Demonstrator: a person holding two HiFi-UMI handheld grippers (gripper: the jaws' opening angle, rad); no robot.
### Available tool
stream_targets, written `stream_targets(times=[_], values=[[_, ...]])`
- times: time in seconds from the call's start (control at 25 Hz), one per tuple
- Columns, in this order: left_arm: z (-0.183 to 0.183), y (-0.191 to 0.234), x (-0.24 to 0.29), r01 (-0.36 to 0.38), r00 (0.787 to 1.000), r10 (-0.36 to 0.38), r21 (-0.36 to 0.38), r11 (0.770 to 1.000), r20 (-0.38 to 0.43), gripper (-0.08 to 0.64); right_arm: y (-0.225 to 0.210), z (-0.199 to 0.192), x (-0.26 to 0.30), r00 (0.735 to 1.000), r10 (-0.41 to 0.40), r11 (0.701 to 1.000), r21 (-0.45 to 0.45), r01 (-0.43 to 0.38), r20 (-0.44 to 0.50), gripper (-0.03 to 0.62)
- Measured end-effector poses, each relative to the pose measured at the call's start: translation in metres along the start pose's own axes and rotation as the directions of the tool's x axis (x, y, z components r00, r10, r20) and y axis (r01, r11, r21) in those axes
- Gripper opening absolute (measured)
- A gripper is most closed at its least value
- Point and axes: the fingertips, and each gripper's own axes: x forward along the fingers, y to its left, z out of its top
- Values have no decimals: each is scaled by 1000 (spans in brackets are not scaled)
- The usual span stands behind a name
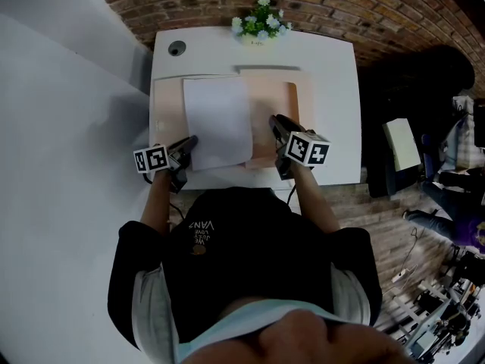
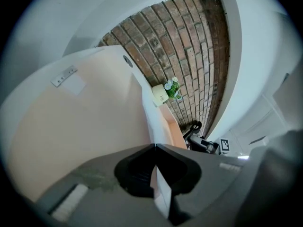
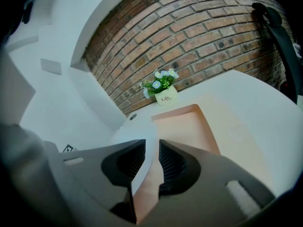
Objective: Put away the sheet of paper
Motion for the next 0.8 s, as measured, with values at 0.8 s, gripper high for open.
stream_targets(times=[0.8], values=[[-4, -20, 39, 50, 998, -49, 18, 999, -45, 0, -9, -5, -15, 1000, -21, 1000, 7, 21, 7, 87]])
